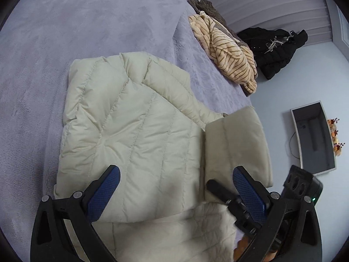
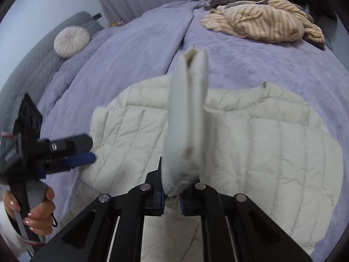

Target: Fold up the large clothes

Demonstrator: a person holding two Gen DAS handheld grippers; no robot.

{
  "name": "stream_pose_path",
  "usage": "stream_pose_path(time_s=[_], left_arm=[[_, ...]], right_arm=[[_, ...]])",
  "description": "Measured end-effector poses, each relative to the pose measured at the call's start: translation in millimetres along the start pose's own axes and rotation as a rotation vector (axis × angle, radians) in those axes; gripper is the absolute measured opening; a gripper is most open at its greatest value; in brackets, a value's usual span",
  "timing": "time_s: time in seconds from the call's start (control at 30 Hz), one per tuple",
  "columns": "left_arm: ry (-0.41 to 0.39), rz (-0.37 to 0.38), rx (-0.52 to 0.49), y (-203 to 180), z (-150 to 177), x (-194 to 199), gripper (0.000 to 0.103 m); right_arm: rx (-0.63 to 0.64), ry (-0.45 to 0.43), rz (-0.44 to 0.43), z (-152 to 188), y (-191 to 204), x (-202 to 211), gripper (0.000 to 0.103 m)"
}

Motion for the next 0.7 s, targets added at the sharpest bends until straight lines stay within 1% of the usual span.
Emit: stream_pose_path(time_s=[0.03,0.07,0.1,0.2,0.27,0.33,0.4,0.5,0.53,0.57,0.6,0.63,0.67,0.7], left_arm=[[0.005,0.02,0.003,-2,0,-1,0.103],[0.01,0.032,0.004,-3,0,-3,0.103],[0.013,0.037,0.002,-5,-1,-5,0.103],[0.028,0.036,-0.004,-11,-3,-13,0.103],[0.04,0.044,-0.009,-18,-5,-18,0.103],[0.035,0.056,-0.033,-27,-7,-18,0.103],[0.039,0.026,-0.056,-32,-11,-20,0.103],[0.061,-0.052,-0.048,-28,-18,-33,0.103],[0.063,-0.076,-0.049,-26,-20,-36,0.094],[0.072,-0.086,-0.056,-27,-20,-40,0.073],[0.091,-0.092,-0.057,-27,-20,-45,0.06],[0.113,-0.099,-0.054,-26,-19,-50,0.038],[0.127,-0.11,-0.057,-24,-17,-53,0.022],[0.136,-0.116,-0.068,-24,-12,-55,0.017]], right_arm=[[0.016,0.024,-0.01,5,6,-6,0.039],[0.025,0.048,-0.019,9,10,-12,0.072],[0.03,0.057,-0.029,13,13,-14,0.08],[0.022,0.074,-0.068,22,14,-12,0.08],[-0.026,0.076,-0.097,28,3,-4,0.08],[-0.071,0.08,-0.118,37,-13,6,0.08],[-0.113,0.087,-0.128,50,-30,17,0.08],[-0.226,0.095,-0.172,74,-62,30,0.08],[-0.282,0.097,-0.197,83,-74,33,0.08],[-0.344,0.098,-0.227,92,-87,34,0.08],[-0.408,0.095,-0.258,100,-100,35,0.08],[-0.469,0.088,-0.283,107,-112,34,0.08],[-0.523,0.079,-0.303,112,-123,34,0.08],[-0.573,0.065,-0.323,117,-133,33,0.08]])
Point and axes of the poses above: each gripper's, at about its wrist camera, not at the fingertips, and x roughly against the way its jaws point, y to its left, z to its underside, the point moved 9 cm from there along -x, roughly the way its jaws point, and after that the axes turned 13 degrees about y, right-handed, at the moved point
